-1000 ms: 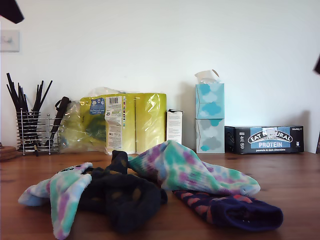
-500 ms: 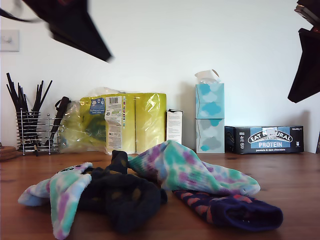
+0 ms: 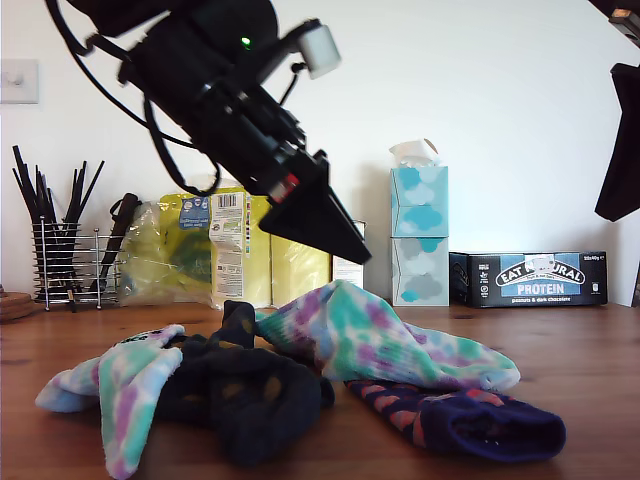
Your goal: Pair up the socks based on colour and pattern, by placing each sock on top of its pair
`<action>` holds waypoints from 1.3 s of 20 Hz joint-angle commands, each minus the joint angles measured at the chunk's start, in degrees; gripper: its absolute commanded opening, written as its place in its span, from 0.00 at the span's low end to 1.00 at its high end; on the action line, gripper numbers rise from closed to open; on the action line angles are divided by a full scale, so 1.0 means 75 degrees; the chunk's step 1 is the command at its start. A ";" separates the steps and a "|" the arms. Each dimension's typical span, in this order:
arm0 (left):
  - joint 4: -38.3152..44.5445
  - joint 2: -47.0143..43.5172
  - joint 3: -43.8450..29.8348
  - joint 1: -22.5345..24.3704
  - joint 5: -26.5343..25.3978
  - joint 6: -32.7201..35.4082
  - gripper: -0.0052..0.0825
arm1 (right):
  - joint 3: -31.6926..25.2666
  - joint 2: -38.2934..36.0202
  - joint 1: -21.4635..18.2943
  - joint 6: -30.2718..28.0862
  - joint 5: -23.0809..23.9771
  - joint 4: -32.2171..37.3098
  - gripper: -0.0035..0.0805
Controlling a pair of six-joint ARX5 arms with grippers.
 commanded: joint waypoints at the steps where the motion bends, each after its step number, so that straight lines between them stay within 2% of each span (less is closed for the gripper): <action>1: 0.0361 0.0219 -0.0009 0.0041 -0.0047 0.0187 0.59 | -0.0009 -0.0090 0.0038 -0.0023 -0.0032 0.0085 0.03; 10: 0.1215 0.1364 -0.0009 0.0052 -0.0058 0.0201 0.59 | -0.0009 -0.0087 0.0038 -0.0020 -0.0064 0.0443 0.03; 11: 0.1180 0.1416 -0.0009 0.0079 -0.0096 0.0201 0.54 | -0.0009 -0.0087 0.0038 -0.0020 -0.0079 0.0443 0.03; 12: 0.1040 0.1422 -0.0006 0.0085 -0.0195 0.0198 0.40 | -0.0012 -0.0087 0.0038 -0.0020 -0.0079 0.0443 0.03; 14: 0.0691 0.1297 -0.0003 0.0079 -0.0286 0.0125 0.01 | -0.0009 -0.0079 0.0038 -0.0020 -0.0079 0.0504 0.03; 15: 0.0495 0.1212 0.0038 0.0079 -0.0239 0.0044 0.05 | -0.0012 -0.0079 0.0038 -0.0020 -0.0079 0.0568 0.03; 16: 0.0242 0.1052 0.0093 0.0079 -0.0187 -0.0248 0.03 | -0.0012 -0.0079 0.0041 -0.0015 -0.0079 0.0629 0.03; 19: -0.0662 0.0493 0.0149 0.0125 -0.0082 -0.0259 0.03 | -0.0012 -0.0050 0.0090 -0.0015 -0.0076 0.0662 0.03; 24: -0.2891 0.0283 0.0146 0.0361 -0.0402 -0.0192 0.03 | -0.0012 0.0353 0.0169 0.0233 -0.0085 0.0720 0.03; 26: -0.3264 0.0283 0.0146 0.0382 -0.0574 -0.0201 0.03 | -0.0012 0.0761 0.0367 0.0402 -0.0160 0.0903 0.03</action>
